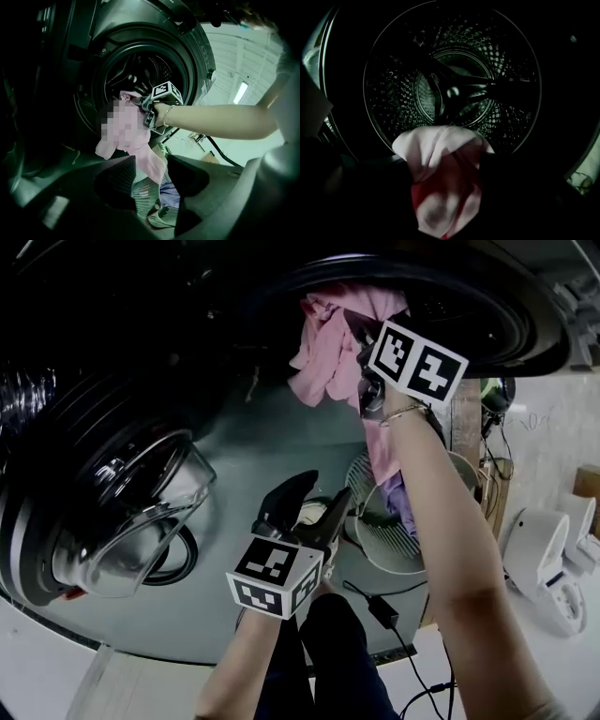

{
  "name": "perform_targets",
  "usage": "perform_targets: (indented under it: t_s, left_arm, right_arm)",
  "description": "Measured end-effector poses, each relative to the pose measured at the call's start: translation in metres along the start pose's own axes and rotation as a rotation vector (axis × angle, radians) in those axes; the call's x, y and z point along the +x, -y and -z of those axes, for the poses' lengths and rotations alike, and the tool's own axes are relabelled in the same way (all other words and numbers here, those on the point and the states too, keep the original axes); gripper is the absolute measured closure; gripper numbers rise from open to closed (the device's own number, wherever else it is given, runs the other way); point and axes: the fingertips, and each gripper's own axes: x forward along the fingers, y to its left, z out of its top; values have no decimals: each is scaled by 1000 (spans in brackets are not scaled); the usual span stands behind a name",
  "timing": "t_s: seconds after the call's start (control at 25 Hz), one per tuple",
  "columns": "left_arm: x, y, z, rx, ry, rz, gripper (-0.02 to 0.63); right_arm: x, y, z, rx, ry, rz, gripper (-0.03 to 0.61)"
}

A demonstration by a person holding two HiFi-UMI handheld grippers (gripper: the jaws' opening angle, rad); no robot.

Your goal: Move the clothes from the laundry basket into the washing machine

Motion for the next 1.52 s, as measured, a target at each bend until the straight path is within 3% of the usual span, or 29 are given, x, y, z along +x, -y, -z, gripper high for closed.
perform_targets:
  t_s: [0.28, 0.48, 0.56, 0.64, 0.72, 0.84, 0.92, 1.16, 1.36, 1.52]
  left_arm:
    - [1, -7, -5, 3, 1, -21, 394]
    - [-2, -16, -4, 2, 0, -33, 396]
    - [-2, -18, -3, -1, 2, -36, 394]
    - [-2, -20, -3, -6, 6, -38, 396]
    - [-1, -21, -5, -5, 13, -37, 394]
    - [0, -24, -10, -2, 32, -40, 396]
    - [0, -24, -11, -12, 39, -39, 396]
    - [-1, -14, -12, -18, 34, -20, 396]
    - [-8, -13, -18, -28, 42, -25, 396]
    - [-16, -9, -22, -40, 57, -28, 396]
  right_arm:
    - [-56, 14, 29, 107, 24, -23, 74]
    - [-55, 23, 117, 180, -142, -11, 9]
    - [-43, 27, 145, 161, -220, -9, -9]
    - [-31, 29, 160, 108, -293, -24, -8]
    - [-21, 31, 162, 56, -339, -35, 89]
    - [-16, 28, 146, 68, -344, -46, 390]
    - [-19, 20, 128, 84, -306, -65, 454]
    - [-30, -14, 39, 38, -39, -140, 472]
    - [-31, -42, -20, -50, 107, -158, 472]
    - [-35, -53, -61, -41, 222, -172, 472]
